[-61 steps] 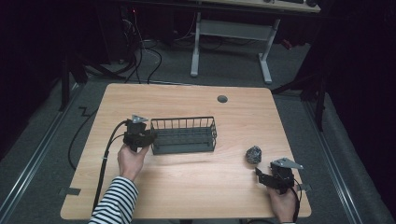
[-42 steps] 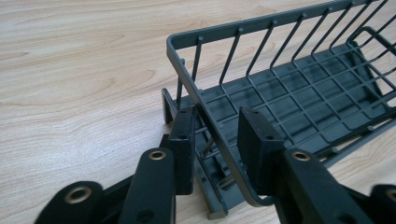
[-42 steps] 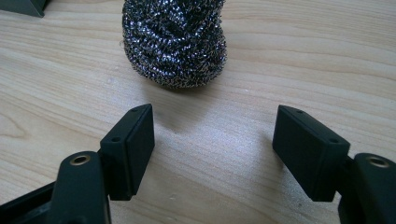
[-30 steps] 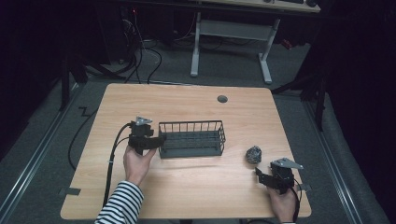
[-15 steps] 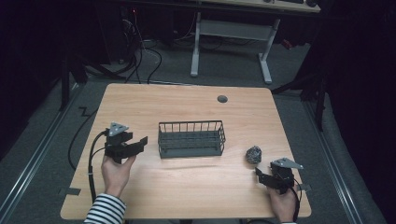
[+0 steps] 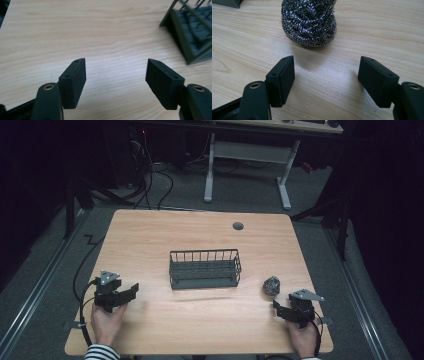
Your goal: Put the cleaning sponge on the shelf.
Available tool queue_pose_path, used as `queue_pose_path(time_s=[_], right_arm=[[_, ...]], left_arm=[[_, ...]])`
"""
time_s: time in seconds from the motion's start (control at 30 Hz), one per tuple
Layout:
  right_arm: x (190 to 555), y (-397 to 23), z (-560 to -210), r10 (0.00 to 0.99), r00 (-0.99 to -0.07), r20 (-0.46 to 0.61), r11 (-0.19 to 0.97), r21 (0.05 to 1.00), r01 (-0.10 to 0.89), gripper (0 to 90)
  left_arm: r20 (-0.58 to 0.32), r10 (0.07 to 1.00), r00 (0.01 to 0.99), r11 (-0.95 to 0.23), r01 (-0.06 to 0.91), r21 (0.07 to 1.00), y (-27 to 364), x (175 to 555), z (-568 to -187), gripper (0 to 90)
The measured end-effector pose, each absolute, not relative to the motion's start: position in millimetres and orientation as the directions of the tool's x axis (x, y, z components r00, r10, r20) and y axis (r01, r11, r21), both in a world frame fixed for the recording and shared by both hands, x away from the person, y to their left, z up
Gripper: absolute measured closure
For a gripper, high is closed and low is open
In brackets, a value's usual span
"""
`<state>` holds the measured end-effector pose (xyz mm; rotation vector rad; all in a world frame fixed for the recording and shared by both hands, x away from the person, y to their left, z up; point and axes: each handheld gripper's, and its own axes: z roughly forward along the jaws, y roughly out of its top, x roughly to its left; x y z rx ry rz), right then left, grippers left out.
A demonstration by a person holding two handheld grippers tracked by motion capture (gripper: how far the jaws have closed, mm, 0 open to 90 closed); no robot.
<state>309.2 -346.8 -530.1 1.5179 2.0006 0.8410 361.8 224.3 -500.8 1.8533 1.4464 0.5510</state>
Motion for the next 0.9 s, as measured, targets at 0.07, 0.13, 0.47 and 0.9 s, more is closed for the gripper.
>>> queue_pose_path(time_s=[0.07,0.13,0.47,0.9], right_arm=[[309,-347,-530,0.965,-0.263,-0.015,0.192,0.723,0.664,30.1],[309,-347,-530,0.965,-0.262,-0.015,0.192,0.722,0.664,30.0],[310,-347,-530,0.962,-0.271,-0.012,0.196,0.723,0.662,30.9],[311,-348,-530,0.956,-0.294,-0.013,0.212,0.723,0.658,30.8]], left_arm=[[-0.079,0.959,0.272,-0.125,0.655,0.745,225,362,-507,33.5],[-0.068,0.967,0.247,-0.114,0.654,0.748,226,362,-512,32.8],[-0.035,0.981,0.193,-0.105,0.666,0.738,229,368,-532,30.1],[-0.012,0.978,0.21,-0.133,0.662,0.738,229,369,-537,27.9]])
